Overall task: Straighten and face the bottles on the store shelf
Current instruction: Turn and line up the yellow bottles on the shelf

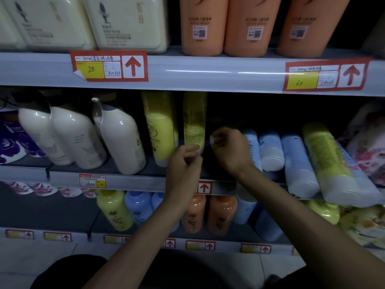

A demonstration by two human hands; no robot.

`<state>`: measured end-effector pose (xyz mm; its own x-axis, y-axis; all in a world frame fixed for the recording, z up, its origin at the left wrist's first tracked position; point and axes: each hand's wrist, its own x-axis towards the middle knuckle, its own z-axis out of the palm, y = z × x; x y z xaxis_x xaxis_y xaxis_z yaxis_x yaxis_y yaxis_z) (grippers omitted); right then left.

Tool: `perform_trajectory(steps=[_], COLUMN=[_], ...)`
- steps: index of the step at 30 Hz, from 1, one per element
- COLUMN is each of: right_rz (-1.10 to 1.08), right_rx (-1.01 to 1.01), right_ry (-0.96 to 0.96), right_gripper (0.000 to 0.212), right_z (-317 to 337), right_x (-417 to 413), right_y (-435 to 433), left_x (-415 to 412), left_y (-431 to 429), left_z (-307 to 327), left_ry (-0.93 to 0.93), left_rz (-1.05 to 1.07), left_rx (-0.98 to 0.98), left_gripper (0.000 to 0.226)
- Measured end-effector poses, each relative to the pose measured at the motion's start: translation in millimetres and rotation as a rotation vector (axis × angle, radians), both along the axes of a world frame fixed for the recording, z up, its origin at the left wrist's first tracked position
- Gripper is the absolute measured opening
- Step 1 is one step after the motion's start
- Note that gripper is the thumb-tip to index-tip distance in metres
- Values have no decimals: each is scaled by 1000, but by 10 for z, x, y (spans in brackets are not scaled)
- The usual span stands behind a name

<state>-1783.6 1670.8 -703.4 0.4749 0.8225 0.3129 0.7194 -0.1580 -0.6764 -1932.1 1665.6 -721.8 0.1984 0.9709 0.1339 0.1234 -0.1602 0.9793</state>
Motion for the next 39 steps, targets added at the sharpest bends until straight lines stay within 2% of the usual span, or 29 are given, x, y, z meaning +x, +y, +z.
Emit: perform_trajectory(steps=[5, 8, 11, 14, 17, 20, 27, 30, 35, 39], right_rz=[-34, -25, -17, 1, 30, 13, -24, -39, -77, -77], right_rx=[-58, -86, -181, -200, -241, -309, -321, -318, -340, -364], right_ry=[-192, -347, -464, -501, -559, -569, -514, -497, -573, -608], right_gripper=[27, 22, 15, 13, 25, 23, 18, 14, 17, 26], right_z=[55, 103, 121, 131, 156, 202, 241, 260, 282, 318], right_x=[188, 230, 196, 150, 129, 121, 128, 167, 151, 94], right_y=[-216, -284, -304, -312, -288, -271, -301, -298, -380, -519], left_x=[133, 243, 354, 435, 501, 576, 760, 833, 890, 932], left_y=[-24, -50, -62, -87, -75, -14, 109, 142, 192, 304], left_z=[-75, -52, -12, 8, 39, 27, -30, -29, -36, -152], left_ry=[254, 504, 684, 725, 800, 854, 936, 952, 948, 1065], left_rz=[-24, -2, 2, -2, 8, 18, 90, 141, 202, 203], left_rx=[208, 342, 385, 371, 359, 370, 375, 384, 388, 455], left_gripper=[25, 42, 53, 54, 71, 80, 66, 53, 33, 45])
